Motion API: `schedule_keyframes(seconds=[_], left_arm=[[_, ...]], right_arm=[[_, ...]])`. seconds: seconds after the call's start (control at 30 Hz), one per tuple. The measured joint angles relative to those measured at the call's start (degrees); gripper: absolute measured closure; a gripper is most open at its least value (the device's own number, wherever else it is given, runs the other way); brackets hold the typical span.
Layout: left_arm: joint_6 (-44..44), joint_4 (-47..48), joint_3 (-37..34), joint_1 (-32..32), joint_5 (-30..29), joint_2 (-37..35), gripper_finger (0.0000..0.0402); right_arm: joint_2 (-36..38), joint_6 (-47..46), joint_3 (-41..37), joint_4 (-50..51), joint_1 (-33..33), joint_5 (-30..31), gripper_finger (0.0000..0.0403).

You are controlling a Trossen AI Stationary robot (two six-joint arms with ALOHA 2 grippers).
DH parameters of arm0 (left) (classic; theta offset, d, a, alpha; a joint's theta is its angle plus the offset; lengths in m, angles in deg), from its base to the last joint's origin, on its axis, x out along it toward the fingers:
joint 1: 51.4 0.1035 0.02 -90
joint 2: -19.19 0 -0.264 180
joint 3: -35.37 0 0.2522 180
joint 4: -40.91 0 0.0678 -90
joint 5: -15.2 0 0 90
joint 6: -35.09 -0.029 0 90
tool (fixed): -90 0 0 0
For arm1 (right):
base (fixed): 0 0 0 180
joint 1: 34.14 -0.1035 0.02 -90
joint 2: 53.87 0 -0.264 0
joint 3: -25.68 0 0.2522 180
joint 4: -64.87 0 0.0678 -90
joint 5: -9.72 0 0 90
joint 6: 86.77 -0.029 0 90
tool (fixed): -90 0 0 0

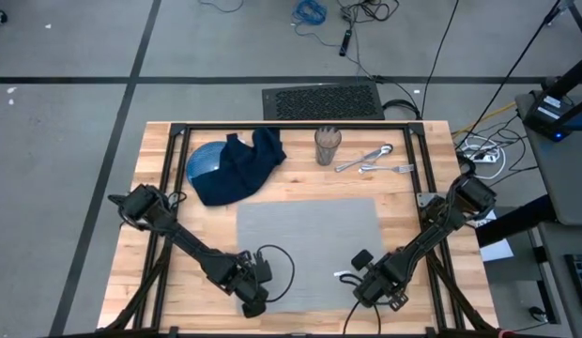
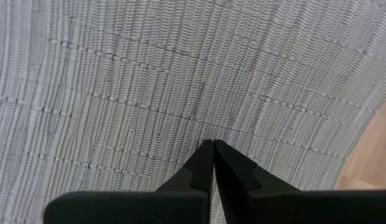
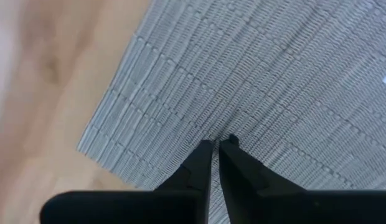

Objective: Set table place
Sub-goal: Prepare the gray placemat

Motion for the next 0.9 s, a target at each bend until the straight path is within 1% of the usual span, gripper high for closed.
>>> schedule_keyframes(seconds=[0.33,0.9], left_arm=[[1.4,3.0,0.1,-0.9,0.4,0.0,0.0402],[-0.3,4.1,0.0,0.2,-0.1,0.1,0.0402]], right_arm=[[0.4,-4.0,0.0,-1.6,-0.5,-1.0,0.0387],[0.5,-5.5,0.1,-5.8,-1.6,-2.7,0.0387]])
